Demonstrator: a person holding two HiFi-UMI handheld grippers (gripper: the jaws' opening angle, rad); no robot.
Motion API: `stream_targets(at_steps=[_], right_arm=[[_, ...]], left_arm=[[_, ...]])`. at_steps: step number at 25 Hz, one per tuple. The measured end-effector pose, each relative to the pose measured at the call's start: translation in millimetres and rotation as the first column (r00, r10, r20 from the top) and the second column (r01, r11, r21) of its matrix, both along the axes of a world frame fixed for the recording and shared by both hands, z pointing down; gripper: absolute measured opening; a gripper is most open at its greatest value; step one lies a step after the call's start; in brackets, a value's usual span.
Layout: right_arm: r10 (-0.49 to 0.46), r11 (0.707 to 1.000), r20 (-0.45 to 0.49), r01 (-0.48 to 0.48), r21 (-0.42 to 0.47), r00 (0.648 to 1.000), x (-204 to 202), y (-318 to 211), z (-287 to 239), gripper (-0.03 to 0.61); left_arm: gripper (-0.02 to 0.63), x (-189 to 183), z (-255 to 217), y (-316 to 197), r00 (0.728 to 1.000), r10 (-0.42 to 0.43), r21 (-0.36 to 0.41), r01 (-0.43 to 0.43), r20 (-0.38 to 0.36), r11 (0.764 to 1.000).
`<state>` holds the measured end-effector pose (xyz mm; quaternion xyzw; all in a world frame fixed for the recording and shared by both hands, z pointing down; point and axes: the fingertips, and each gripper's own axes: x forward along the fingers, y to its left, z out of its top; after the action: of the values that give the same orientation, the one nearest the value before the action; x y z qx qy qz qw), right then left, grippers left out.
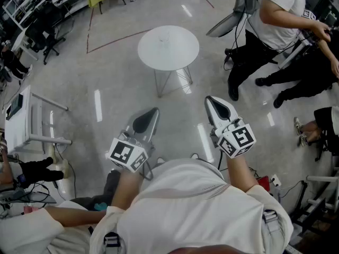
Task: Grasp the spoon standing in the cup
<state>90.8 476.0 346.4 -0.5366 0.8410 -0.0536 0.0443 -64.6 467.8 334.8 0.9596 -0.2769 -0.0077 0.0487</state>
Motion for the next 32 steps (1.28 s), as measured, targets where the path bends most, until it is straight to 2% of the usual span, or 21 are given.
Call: stream_targets(at_steps=[14,20,27,32], right_arm=[[-0.017,1.000,-0.013,0.017,-0.002,1.000,-8,7,1,0.005],[0.009,1.000,0.017,-0.009,0.023,1.000,-8,7,-2,0.005],[0.013,1.000,0.023,-0.013,-0.006,1.000,-30,-2,5,0.005],[0.006,1.000,0.017,-0.006,-0.018,1.000,-63,-16,9,0.005]], left_arm=[[0.000,-3,-2,8,1.000,0.003,0.004,-0.003,-0.003,1.000],[0.000,-11,-1,10,1.000,0.002,-0.002,-0.002,-0.003,1.000],[0.000,-35,6,2,1.000,-0.002,-0.014,0.002,-0.008,1.000],[0.000,-69,12,-11,1.000,-0.009,-0.025,0.008,-0.013,1.000]])
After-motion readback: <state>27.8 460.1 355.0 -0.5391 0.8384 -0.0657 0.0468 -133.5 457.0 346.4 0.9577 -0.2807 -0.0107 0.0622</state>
